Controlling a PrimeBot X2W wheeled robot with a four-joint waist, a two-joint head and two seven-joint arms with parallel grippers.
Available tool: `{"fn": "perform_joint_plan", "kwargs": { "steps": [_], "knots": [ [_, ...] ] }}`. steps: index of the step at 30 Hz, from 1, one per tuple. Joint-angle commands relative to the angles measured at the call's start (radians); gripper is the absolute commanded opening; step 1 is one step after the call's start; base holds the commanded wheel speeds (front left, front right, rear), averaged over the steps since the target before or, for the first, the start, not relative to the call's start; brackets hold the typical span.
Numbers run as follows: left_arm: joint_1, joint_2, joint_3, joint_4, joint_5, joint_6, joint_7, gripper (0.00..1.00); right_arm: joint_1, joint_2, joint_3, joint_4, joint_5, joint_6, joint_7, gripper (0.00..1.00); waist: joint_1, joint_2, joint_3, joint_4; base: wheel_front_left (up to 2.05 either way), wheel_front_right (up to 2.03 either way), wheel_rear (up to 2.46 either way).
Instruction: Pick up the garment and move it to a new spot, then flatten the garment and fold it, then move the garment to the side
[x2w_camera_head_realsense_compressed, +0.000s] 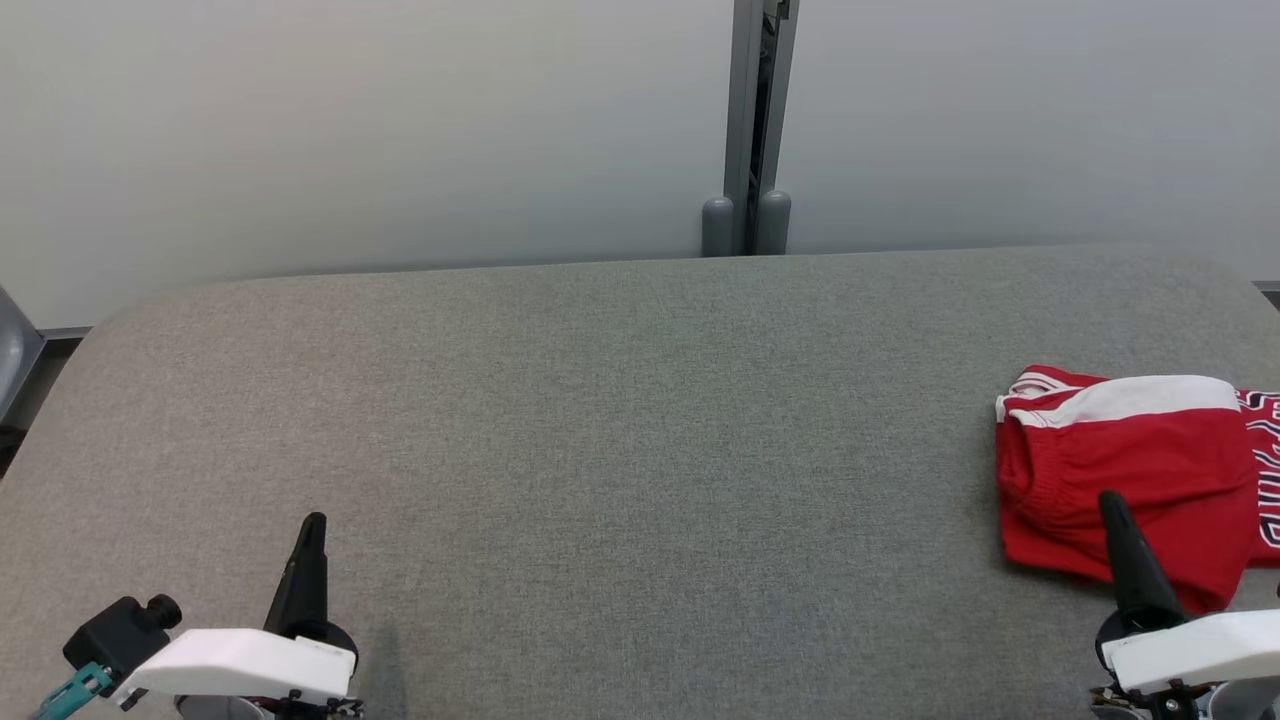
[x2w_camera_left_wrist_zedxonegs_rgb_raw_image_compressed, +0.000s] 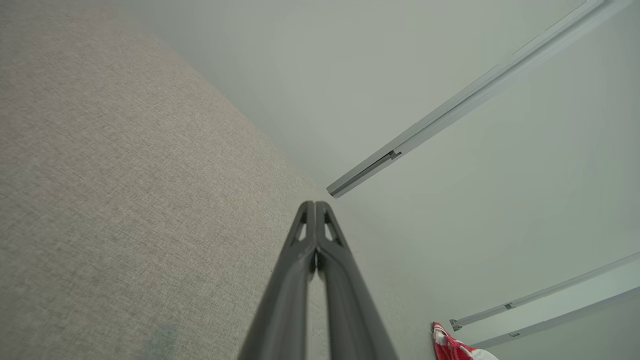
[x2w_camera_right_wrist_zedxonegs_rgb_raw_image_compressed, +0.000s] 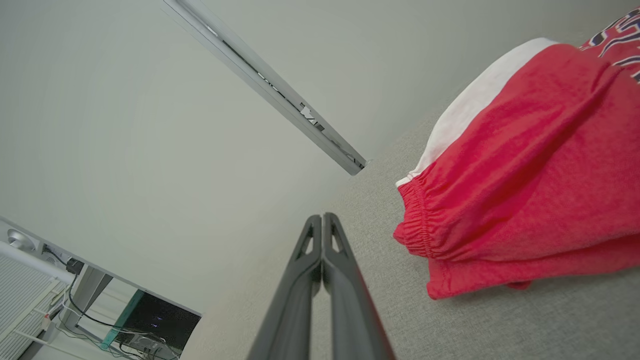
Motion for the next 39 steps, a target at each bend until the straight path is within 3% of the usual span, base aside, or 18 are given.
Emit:
{"fn": "perform_joint_plan", "kwargs": {
  "steps": [1,39],
  "knots": [
    [-0.034,0.004,0.017,-0.008,-0.027,-0.012,0.007,0.00,-0.029,-0.005,-0.008,-0.004,0.032,0.000,0.008,0.00,0.0000,0.0000,0.001,0.000,0.00,0.00,0.00],
    [-0.070,-0.051,0.134,0.017,-0.308,-0.094,0.110,0.00,-0.080,0.025,-0.044,0.051,0.380,0.000,0.077,0.00,0.0000,0.0000,0.015,-0.004,0.00,0.00,0.00]
  ]
}}
